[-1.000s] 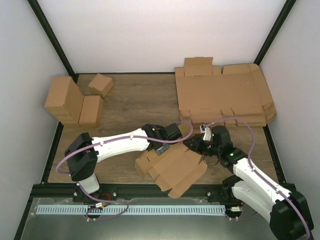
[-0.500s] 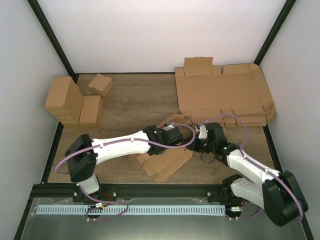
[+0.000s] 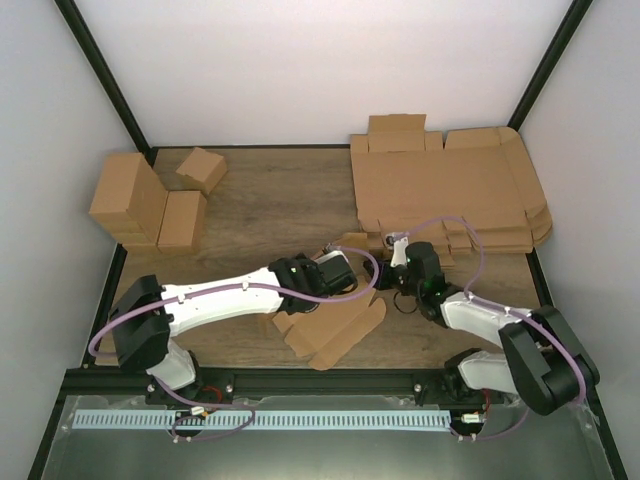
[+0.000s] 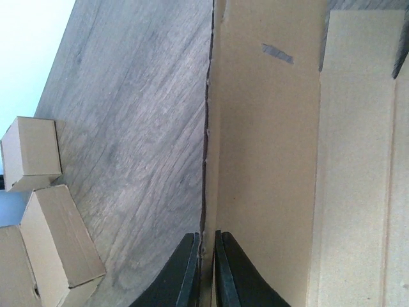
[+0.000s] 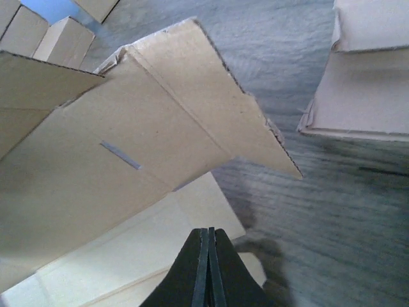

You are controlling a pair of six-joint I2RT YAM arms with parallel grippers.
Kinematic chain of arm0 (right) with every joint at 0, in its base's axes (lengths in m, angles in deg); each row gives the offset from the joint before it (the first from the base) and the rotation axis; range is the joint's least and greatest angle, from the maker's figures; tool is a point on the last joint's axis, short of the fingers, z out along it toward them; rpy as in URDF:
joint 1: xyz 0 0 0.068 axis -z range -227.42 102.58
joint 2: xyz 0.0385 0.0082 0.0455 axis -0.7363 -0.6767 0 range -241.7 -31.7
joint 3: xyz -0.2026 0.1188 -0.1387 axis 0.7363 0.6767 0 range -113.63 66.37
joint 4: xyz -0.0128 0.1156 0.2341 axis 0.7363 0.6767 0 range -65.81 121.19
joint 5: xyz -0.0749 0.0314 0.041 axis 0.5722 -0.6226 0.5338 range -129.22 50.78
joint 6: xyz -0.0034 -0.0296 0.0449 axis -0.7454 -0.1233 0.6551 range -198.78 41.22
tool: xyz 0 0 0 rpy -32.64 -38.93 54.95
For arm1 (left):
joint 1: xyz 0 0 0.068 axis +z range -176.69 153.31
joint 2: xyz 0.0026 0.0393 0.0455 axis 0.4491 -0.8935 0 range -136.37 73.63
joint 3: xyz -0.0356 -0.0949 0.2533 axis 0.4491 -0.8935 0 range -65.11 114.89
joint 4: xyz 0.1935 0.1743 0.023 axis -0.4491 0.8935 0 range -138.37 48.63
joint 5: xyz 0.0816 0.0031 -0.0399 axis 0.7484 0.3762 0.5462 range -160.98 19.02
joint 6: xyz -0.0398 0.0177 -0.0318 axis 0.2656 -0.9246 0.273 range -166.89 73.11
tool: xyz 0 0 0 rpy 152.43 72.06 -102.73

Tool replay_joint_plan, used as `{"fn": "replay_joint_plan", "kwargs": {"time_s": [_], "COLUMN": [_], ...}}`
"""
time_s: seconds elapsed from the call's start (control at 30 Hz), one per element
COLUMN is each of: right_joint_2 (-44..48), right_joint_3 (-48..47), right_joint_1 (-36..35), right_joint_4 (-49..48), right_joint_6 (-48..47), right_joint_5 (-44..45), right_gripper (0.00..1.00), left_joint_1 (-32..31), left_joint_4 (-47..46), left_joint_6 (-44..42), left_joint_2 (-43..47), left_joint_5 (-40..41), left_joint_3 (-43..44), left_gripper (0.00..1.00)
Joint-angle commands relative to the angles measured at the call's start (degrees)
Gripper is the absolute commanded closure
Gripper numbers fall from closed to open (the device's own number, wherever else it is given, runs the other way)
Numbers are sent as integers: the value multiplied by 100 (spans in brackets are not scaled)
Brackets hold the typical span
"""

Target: Fold the paper box

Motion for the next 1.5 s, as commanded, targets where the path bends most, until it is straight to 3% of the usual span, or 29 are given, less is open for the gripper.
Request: {"fn": "replay_joint_plan", "kwargs": {"time_s": [0.0, 0.4, 0.63, 1.1, 1.47], "right_joint_2": [-285, -1696, -2325, -1913, -1423], "right_joint_3": [296, -81, -444, -951, -1035], "right_joint_1": [-416, -762, -760, -764, -761], "right_joint_4": [-1349, -1817, -1805, -308, 788], "right_joint_6": [-492, -590, -837, -1251, -714], "right_joint_5": [1036, 2111, 1455, -386, 382], "right_gripper": [99, 99, 99, 99, 99], "left_joint_1": [-19, -21, -19, -22, -22], "left_joint_4": [-355, -407, -502, -642, -488], "left_joint_6": [-66, -57, -84, -196, -152], "left_joint_2": [197, 444, 491, 525, 331], "left_joint_5": [-157, -195, -215, -92, -45], "left_joint_3": [-128, -326, -505, -541, -539], "left_gripper": [92, 92, 96, 96, 96]}}
